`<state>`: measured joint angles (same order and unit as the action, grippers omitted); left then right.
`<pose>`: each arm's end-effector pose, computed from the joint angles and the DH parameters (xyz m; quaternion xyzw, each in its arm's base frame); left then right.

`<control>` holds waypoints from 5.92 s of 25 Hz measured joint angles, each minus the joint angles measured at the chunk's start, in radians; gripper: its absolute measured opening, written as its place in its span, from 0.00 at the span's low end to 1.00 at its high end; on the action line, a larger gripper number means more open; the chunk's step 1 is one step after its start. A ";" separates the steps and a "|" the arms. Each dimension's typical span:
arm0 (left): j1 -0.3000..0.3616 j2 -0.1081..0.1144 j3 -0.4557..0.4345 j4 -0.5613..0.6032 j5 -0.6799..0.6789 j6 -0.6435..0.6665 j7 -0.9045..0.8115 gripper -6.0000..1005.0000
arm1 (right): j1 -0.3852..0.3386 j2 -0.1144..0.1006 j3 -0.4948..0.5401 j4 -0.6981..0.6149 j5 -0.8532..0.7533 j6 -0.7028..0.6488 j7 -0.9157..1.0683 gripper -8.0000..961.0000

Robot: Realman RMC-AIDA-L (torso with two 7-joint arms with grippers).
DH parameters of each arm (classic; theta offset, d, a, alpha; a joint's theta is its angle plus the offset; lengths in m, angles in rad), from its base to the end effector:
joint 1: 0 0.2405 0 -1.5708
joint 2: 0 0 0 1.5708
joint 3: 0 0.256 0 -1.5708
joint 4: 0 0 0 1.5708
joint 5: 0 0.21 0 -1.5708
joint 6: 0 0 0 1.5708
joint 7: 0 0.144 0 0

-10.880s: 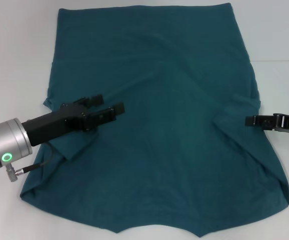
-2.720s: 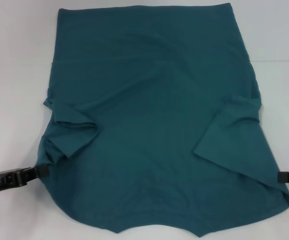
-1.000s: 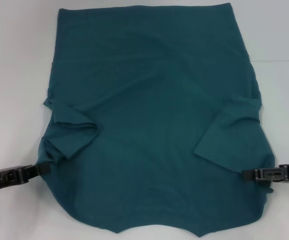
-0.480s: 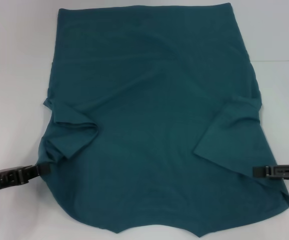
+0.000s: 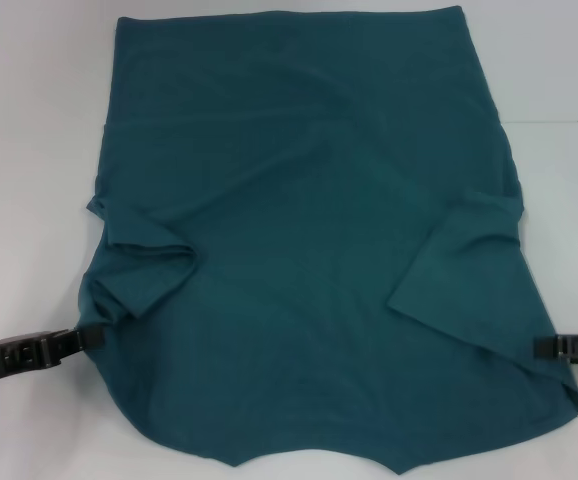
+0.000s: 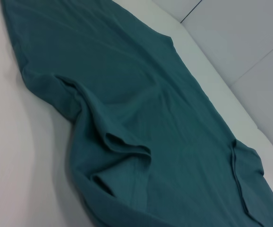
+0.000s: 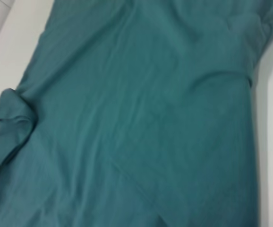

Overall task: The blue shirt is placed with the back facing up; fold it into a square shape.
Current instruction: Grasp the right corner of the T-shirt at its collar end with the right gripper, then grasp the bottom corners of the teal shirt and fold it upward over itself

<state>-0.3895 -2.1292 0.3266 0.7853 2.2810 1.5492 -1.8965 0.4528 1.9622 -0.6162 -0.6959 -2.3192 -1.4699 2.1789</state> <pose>-0.3436 0.2820 0.0279 -0.7806 -0.5467 -0.2394 0.1855 0.3515 0.3107 0.0493 -0.7733 0.6049 0.1139 0.1521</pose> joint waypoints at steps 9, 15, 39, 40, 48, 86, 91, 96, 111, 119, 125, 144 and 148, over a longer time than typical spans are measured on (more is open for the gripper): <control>-0.007 0.001 -0.004 0.000 0.000 0.000 -0.006 0.02 | 0.008 0.010 0.005 0.003 -0.023 0.003 0.001 0.96; -0.011 0.003 -0.004 0.000 0.000 0.000 -0.008 0.02 | 0.009 0.015 -0.003 0.006 -0.026 -0.039 0.001 0.96; -0.015 0.003 -0.006 -0.009 0.000 -0.003 -0.010 0.02 | 0.030 0.013 -0.005 0.047 -0.028 -0.157 0.010 0.94; -0.015 0.003 -0.006 -0.009 0.000 -0.003 -0.010 0.02 | 0.031 0.013 -0.005 0.050 -0.028 -0.158 0.010 0.94; -0.019 0.003 -0.006 -0.009 -0.001 -0.003 -0.010 0.02 | 0.047 0.011 -0.006 0.117 -0.029 -0.126 0.010 0.91; -0.029 0.007 0.000 -0.015 -0.002 -0.011 -0.010 0.02 | -0.011 0.004 0.172 0.127 -0.028 -0.165 -0.040 0.80; -0.029 0.006 0.000 -0.016 -0.002 -0.011 -0.010 0.02 | -0.032 0.004 0.182 0.127 -0.027 -0.143 -0.042 0.70; -0.028 0.006 -0.001 -0.016 -0.002 -0.011 -0.010 0.02 | -0.041 0.003 0.187 0.127 -0.024 -0.137 -0.048 0.47; -0.015 0.007 -0.005 -0.012 0.008 -0.010 -0.011 0.02 | -0.060 0.014 0.217 0.127 -0.023 -0.109 -0.115 0.05; 0.019 0.011 -0.044 0.007 0.019 0.031 -0.016 0.02 | -0.083 0.017 0.300 0.127 -0.021 -0.147 -0.203 0.04; 0.054 0.013 -0.061 0.044 0.025 0.078 -0.061 0.02 | -0.099 0.011 0.324 0.120 -0.020 -0.201 -0.258 0.04; 0.112 0.016 -0.078 0.077 0.103 0.290 -0.068 0.02 | -0.163 -0.032 0.316 0.078 -0.074 -0.361 -0.383 0.04; 0.131 0.014 -0.082 0.082 0.105 0.349 -0.059 0.02 | -0.167 -0.033 0.316 0.061 -0.115 -0.389 -0.405 0.04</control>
<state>-0.2585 -2.1148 0.2450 0.8677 2.3861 1.8984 -1.9559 0.2861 1.9288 -0.3000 -0.6351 -2.4341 -1.8587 1.7741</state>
